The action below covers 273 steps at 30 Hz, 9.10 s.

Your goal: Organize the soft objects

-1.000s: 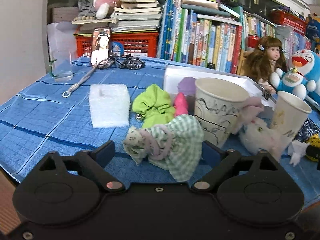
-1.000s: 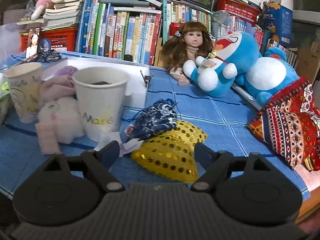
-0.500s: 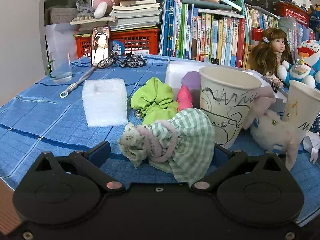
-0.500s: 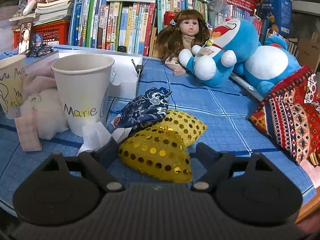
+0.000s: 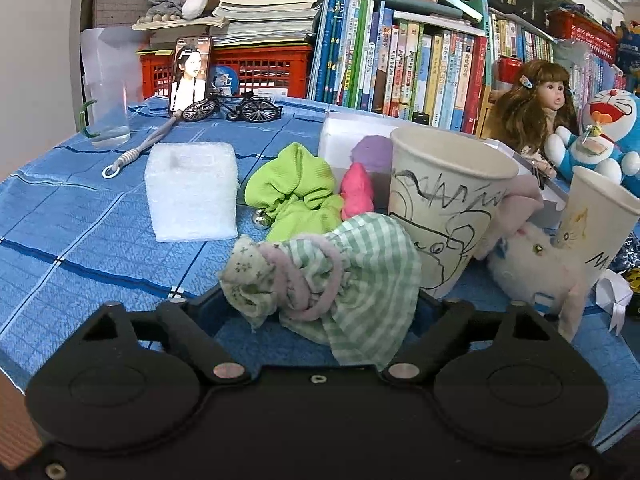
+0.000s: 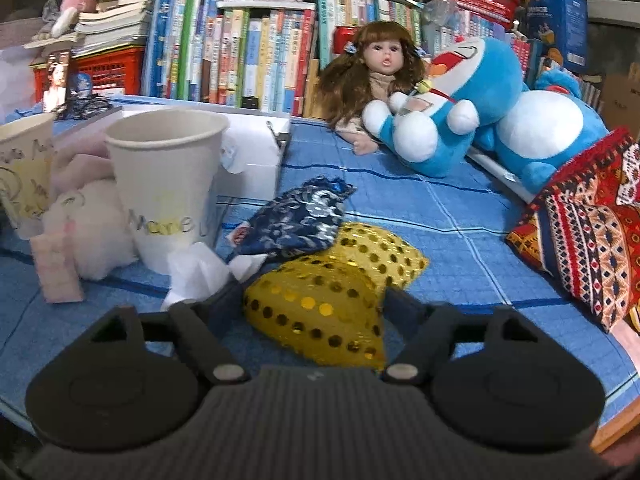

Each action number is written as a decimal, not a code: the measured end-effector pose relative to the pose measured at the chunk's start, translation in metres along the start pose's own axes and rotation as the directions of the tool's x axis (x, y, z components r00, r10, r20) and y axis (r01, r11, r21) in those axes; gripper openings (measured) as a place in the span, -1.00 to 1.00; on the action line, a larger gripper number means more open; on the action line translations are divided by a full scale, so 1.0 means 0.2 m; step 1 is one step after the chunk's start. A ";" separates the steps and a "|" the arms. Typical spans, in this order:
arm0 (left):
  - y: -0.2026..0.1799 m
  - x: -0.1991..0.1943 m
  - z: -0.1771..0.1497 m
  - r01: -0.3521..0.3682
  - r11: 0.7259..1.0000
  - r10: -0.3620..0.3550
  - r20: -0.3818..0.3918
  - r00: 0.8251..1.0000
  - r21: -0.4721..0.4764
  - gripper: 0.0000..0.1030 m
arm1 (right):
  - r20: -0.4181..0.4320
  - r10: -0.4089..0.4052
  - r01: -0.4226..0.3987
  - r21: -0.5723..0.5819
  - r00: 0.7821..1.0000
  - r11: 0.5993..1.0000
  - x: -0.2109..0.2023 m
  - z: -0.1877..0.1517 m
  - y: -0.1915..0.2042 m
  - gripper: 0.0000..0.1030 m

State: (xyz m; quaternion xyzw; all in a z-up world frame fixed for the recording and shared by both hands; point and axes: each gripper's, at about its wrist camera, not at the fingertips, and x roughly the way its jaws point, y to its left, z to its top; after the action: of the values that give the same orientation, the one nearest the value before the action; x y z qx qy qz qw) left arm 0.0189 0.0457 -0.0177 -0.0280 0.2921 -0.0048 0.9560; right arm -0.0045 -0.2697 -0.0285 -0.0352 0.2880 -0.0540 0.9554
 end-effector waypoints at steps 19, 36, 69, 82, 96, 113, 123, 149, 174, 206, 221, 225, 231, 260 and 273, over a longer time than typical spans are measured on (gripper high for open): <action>0.00 -0.22 0.06 -0.016 0.999 0.011 0.117 0.993 0.049 -0.26 | 0.079 -0.015 0.013 0.026 0.997 1.000 -0.18 0.08 -0.04 -0.03; 0.01 -0.33 0.32 0.079 0.996 -0.085 0.145 0.986 0.047 -0.25 | 0.196 0.032 -0.034 0.005 0.980 0.999 -0.28 0.31 -0.06 -0.02; -0.30 0.10 0.92 0.258 0.958 -0.253 -0.058 0.966 0.127 -0.25 | 0.076 0.276 -0.269 -0.086 0.958 0.959 0.06 0.85 0.14 0.00; -0.40 0.46 1.05 0.300 0.952 -0.276 -0.245 0.929 0.066 -0.25 | -0.115 0.333 -0.337 -0.019 0.936 0.941 0.37 1.01 0.20 0.01; -0.45 0.81 1.03 0.273 0.961 -0.233 -0.409 0.882 0.041 -0.24 | -0.287 0.328 -0.336 0.022 0.900 0.941 0.67 1.01 0.24 0.04; -0.47 0.93 0.99 0.272 0.962 -0.223 -0.466 0.856 0.039 -0.18 | -0.367 0.337 -0.346 0.041 0.867 0.937 0.80 1.01 0.26 0.10; -0.48 0.94 1.01 0.258 0.966 -0.217 -0.474 0.854 0.023 0.08 | -0.373 0.333 -0.339 0.051 0.866 0.939 0.81 1.01 0.25 0.45; -0.42 0.73 1.07 0.283 0.959 -0.256 -0.393 0.883 0.009 0.57 | -0.268 0.368 -0.364 0.065 0.890 0.929 0.62 1.05 0.17 0.67; -0.32 0.12 0.95 0.307 0.941 -0.287 -0.149 0.946 0.139 0.64 | -0.006 0.334 -0.334 -0.017 0.942 0.942 0.07 0.93 0.01 0.73; -0.27 -0.29 0.31 0.292 0.939 -0.288 -0.051 0.956 0.183 0.71 | 0.156 0.195 -0.186 -0.068 0.968 0.980 -0.27 0.38 0.07 0.82; -0.43 -0.25 0.00 0.329 0.923 -0.316 -0.095 0.944 0.199 0.81 | 0.116 0.140 -0.127 -0.117 0.983 0.985 -0.23 0.12 0.04 0.78; -0.48 -0.22 -0.04 0.327 0.925 -0.316 -0.089 0.945 0.191 0.74 | 0.108 0.150 -0.134 -0.145 0.983 0.980 -0.21 0.07 0.05 0.68; -0.52 -0.18 -0.06 0.341 0.919 -0.328 -0.096 0.940 0.197 0.45 | 0.099 0.170 -0.153 -0.167 0.980 0.974 -0.19 0.02 0.06 0.55; -0.57 -0.05 0.00 0.327 0.940 -0.318 -0.103 0.943 0.092 -0.62 | 0.144 0.290 -0.270 -0.142 0.946 0.952 -0.06 -0.10 0.12 -0.05; -0.54 -0.14 0.01 0.318 0.938 -0.309 -0.083 0.948 0.137 -0.63 | 0.169 0.268 -0.254 -0.102 0.948 0.962 -0.12 -0.09 0.06 -0.23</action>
State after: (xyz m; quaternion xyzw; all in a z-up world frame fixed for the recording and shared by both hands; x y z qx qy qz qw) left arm -0.0018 -0.0623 0.0053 -0.0028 0.3113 -0.1794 0.9332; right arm -0.0336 -0.2561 -0.0319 -0.0391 0.2038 0.0876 0.9743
